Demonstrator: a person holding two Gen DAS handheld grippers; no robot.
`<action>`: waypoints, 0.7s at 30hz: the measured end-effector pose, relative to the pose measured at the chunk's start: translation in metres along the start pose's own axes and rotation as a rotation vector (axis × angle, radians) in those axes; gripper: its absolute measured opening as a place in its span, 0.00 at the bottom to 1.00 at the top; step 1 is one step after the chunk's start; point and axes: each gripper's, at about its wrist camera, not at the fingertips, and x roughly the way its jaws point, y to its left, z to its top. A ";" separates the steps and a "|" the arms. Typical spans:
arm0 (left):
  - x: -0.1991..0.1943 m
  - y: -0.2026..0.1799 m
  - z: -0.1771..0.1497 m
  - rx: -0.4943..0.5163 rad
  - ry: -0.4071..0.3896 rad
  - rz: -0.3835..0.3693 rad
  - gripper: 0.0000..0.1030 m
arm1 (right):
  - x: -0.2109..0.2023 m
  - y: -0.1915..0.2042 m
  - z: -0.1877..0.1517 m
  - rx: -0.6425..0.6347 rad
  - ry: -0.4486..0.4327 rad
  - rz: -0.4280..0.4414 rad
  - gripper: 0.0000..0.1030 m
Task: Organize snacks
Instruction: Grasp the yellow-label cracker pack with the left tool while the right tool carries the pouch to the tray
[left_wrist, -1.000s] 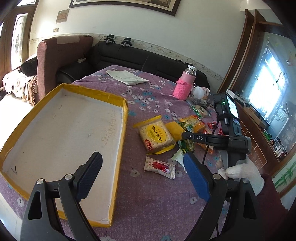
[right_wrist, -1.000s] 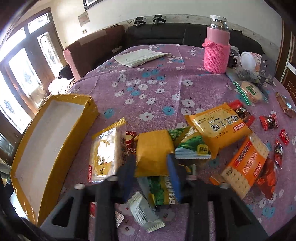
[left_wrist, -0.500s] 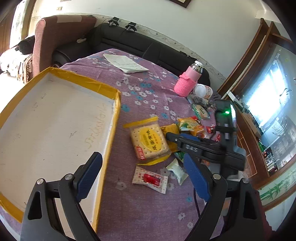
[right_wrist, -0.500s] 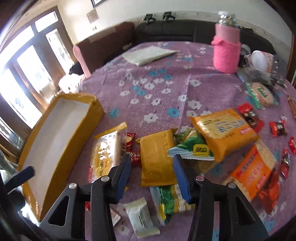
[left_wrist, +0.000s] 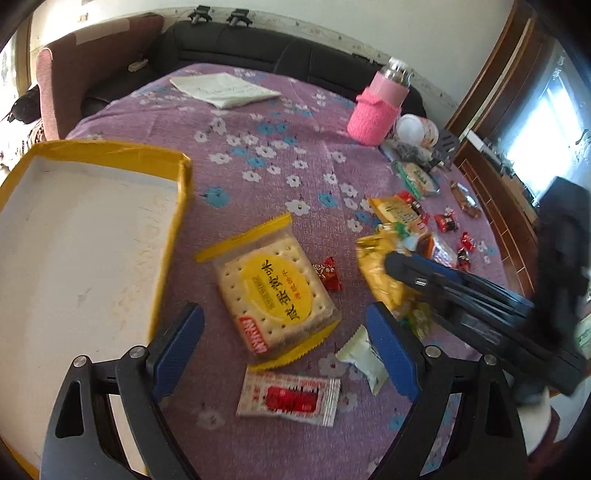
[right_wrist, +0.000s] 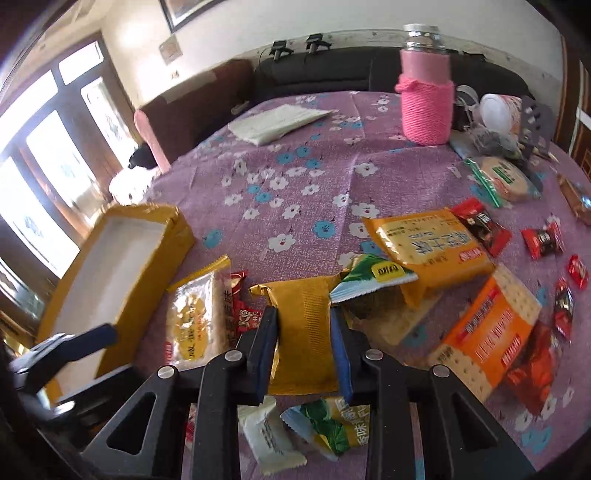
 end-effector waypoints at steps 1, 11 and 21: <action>0.007 -0.001 0.003 -0.005 0.012 0.005 0.88 | -0.007 -0.002 -0.001 0.007 -0.011 0.006 0.28; 0.039 -0.015 0.009 0.065 0.014 0.154 0.76 | -0.053 -0.018 -0.017 0.071 -0.060 0.106 0.28; -0.028 -0.012 -0.004 -0.007 -0.110 -0.001 0.71 | -0.070 -0.008 -0.021 0.074 -0.084 0.164 0.28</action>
